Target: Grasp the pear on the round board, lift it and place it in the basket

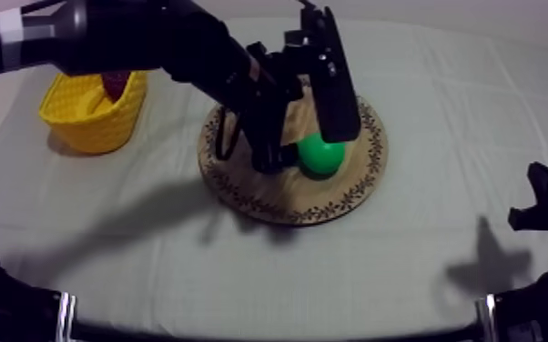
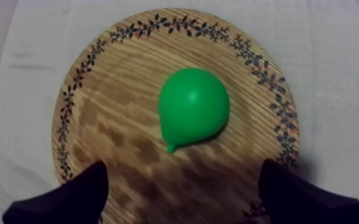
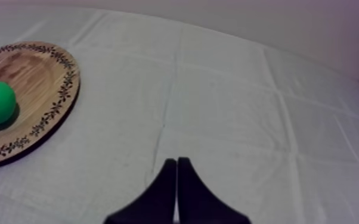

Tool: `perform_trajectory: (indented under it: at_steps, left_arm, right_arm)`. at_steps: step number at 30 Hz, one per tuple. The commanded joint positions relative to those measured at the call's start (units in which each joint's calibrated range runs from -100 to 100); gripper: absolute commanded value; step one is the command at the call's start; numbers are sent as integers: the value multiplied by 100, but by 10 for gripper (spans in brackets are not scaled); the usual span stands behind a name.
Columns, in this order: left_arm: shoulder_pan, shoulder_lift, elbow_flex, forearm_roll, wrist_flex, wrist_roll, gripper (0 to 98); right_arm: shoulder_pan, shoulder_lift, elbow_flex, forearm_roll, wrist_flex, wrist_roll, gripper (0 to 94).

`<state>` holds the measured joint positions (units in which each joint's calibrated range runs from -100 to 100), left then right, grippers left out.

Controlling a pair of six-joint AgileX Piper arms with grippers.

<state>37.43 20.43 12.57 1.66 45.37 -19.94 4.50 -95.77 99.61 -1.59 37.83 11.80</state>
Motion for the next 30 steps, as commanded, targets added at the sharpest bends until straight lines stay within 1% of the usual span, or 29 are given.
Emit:
perform_trajectory:
  at_steps: [1,9,16,25,27,30]
  left_arm:
    - [15,151,-97,5,-47,-34,957]
    - [64,886,-677,-52,-303,-151,938]
    - [70,1577,-1253,-272,-270,-76,933]
    - [113,2098,-1698,-465,-156,-18,917]
    - [120,2153,-1747,-488,-151,-11,900]
    - [131,2207,-1777,-500,-166,2,842]
  right_arm:
    - [1,1,5,0,-1,0,5]
    - [1,1,5,0,-1,0,5]
    - [1,1,5,0,-1,0,5]
    - [1,1,5,0,-1,0,5]
    - [1,1,5,0,-1,0,5]
    - [1,1,5,0,-1,0,5]
